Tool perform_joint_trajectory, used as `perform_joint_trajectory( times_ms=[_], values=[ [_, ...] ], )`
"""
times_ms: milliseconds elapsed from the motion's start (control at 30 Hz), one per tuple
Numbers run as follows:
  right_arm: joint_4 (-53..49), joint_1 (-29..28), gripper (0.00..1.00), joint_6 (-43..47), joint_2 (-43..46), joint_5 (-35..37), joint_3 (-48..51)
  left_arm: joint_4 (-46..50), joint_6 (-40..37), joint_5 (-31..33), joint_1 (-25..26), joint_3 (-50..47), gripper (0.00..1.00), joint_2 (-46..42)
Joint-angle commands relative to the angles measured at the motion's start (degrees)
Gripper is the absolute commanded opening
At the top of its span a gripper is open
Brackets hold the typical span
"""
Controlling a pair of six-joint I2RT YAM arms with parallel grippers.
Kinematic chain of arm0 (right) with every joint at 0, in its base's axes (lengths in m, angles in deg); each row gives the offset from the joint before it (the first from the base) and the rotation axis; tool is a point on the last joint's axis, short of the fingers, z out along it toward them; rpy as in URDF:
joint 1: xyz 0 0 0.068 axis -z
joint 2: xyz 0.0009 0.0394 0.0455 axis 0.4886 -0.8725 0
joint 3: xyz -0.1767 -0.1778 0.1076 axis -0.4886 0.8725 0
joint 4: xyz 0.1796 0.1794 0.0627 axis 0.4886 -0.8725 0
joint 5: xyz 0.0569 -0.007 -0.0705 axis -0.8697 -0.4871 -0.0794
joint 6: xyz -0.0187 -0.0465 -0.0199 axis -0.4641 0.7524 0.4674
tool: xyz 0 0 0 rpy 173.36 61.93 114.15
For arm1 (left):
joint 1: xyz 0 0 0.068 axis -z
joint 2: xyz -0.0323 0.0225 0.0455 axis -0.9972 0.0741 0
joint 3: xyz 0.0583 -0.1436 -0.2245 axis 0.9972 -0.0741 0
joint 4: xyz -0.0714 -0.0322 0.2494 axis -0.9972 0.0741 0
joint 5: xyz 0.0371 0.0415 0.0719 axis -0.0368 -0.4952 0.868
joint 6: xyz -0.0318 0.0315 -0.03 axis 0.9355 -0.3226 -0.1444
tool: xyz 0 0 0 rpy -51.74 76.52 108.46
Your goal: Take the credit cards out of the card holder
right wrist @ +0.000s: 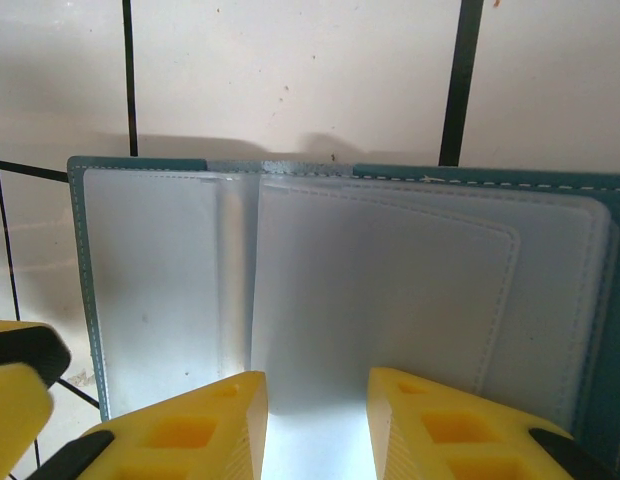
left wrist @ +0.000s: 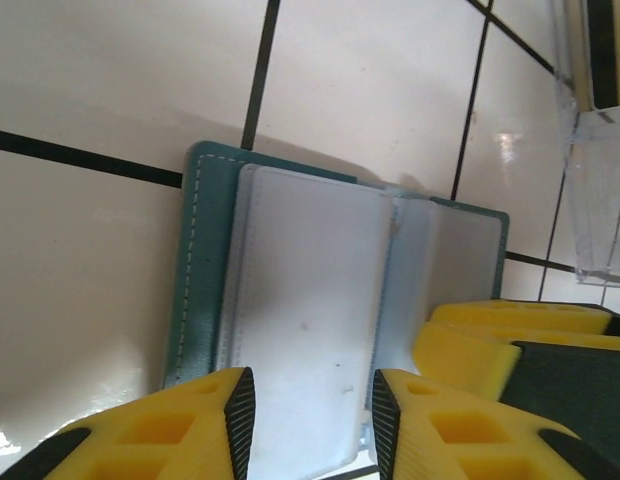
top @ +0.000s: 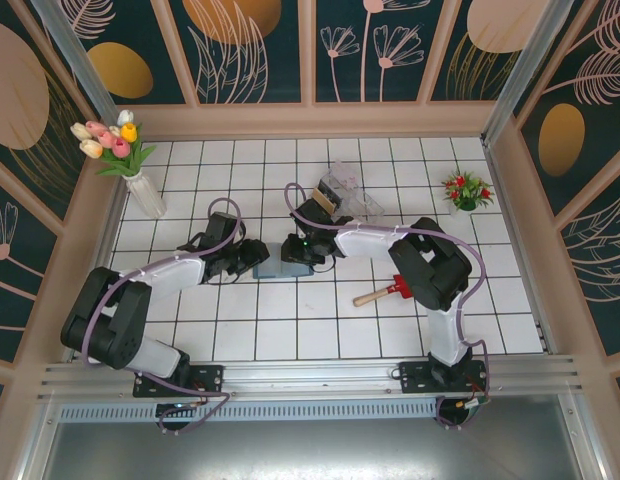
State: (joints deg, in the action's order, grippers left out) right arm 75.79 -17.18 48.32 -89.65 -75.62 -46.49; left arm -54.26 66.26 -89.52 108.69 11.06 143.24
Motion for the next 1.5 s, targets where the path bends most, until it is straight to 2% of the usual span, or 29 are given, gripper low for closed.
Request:
perform_joint_trajectory(
  times_ms=[0,767,1067,1333,1467],
  values=[
    [-1.6,0.4,0.34,-0.9,-0.1,-0.7,1.0,0.8,-0.4,0.3,0.4,1.1,0.38,0.8],
    [-1.6,0.4,0.34,-0.7,-0.2,-1.1,1.0,1.6,-0.6,0.8,0.4,1.3,0.44,4.5],
    [-1.0,0.4,0.33,-0.6,-0.3,-2.1,1.3,-2.7,-0.2,-4.3,0.4,0.6,0.29,3.7],
    [-0.8,0.7,0.33,-0.6,2.0,-1.7,1.5,-2.5,-0.9,-5.6,0.4,1.2,0.26,0.8],
    [1.1,1.3,0.34,-0.8,5.5,-1.5,3.0,-5.2,-0.4,-8.7,0.4,0.7,0.26,-0.3]
  ],
)
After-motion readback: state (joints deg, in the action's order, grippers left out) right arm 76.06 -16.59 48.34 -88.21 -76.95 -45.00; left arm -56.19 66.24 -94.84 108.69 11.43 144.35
